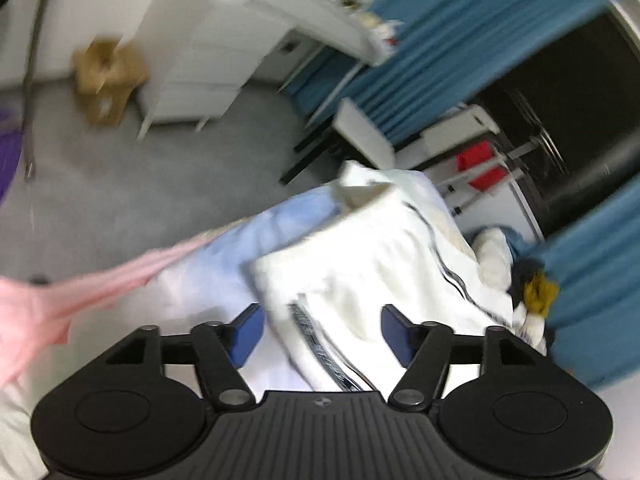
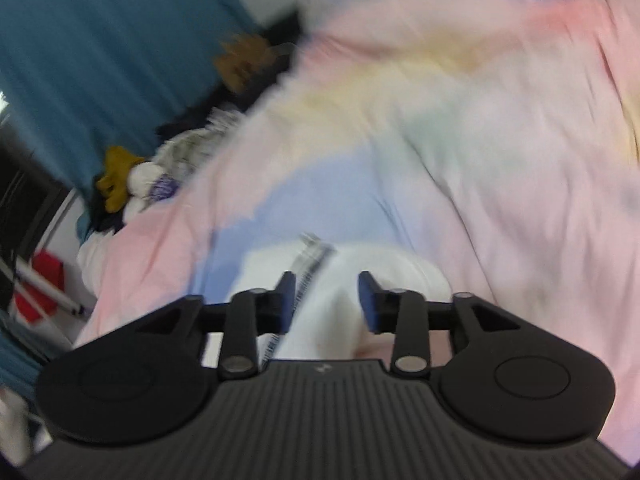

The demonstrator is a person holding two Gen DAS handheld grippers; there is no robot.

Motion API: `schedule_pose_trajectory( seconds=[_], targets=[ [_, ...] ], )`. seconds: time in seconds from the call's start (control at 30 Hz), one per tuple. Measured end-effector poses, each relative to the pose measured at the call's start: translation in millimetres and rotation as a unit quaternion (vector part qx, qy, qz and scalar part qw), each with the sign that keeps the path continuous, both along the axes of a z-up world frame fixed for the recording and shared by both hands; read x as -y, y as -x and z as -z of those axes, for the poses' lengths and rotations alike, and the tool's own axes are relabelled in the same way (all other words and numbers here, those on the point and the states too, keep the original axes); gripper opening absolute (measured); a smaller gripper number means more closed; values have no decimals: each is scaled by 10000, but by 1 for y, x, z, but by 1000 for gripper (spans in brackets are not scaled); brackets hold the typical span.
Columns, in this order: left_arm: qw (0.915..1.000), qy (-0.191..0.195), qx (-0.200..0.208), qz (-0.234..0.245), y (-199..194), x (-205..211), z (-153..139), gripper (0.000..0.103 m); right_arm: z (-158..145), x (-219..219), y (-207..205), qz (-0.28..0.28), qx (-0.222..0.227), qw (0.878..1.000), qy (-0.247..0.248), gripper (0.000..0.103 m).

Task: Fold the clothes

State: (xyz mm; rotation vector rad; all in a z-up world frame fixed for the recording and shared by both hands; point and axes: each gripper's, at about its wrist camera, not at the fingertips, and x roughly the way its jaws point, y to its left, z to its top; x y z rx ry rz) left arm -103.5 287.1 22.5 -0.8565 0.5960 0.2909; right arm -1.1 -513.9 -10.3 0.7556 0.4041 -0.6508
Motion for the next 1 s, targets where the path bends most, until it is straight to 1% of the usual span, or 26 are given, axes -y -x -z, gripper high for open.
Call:
schedule_pose_trajectory(
  seconds=[0.07,0.1,0.13,0.23,0.3,0.4,0.47,0.6,0.67,0.7,0.77,0.9,0.97,1.0],
  targets=[
    [9988,-453,84,173,-4,23,-16,75,-17,-21,-2,-366,165,9977,554,53],
    [9970,-704,110,309,-9,37,-23,75,-22,-30,-5,-601,240,9952,733,54],
    [9943,-939,132,489,-18,53,-29,75,-26,-40,-8,-855,309,9917,906,58],
    [9830,-1503,248,1025,-42,107,-39,76,-29,-73,-21,-1696,347,9761,1315,59],
    [9738,-1820,338,1324,-58,140,-46,78,-29,-91,-31,-2214,346,9643,1409,59],
    [9602,-2181,499,1673,-84,190,-46,78,-25,-110,-41,-2862,367,9471,1403,58],
    [9516,-2339,563,1913,-100,222,-38,78,-26,-122,-44,-3123,367,9374,1496,58],
    [9319,-2647,688,2381,-131,286,-21,78,-24,-139,-49,-3534,423,9221,1519,58],
    [9270,-2730,671,2481,-147,307,-9,78,-19,-144,-57,-3680,416,9163,1528,58],
    [9258,-2755,648,2507,-154,314,-1,78,-17,-146,-62,-3753,431,9139,1485,58],
    [9263,-2733,593,2527,-164,323,14,78,-13,-154,-71,-3867,450,9099,1432,58],
    [9247,-2834,402,2509,-188,316,43,78,-2,-176,-92,-4121,456,8989,1417,58],
    [9276,-2802,279,2453,-196,313,53,78,5,-185,-110,-4260,436,8938,1331,58],
    [9323,-2692,215,2404,-196,307,56,78,11,-188,-124,-4319,414,8923,1249,58]
  ],
)
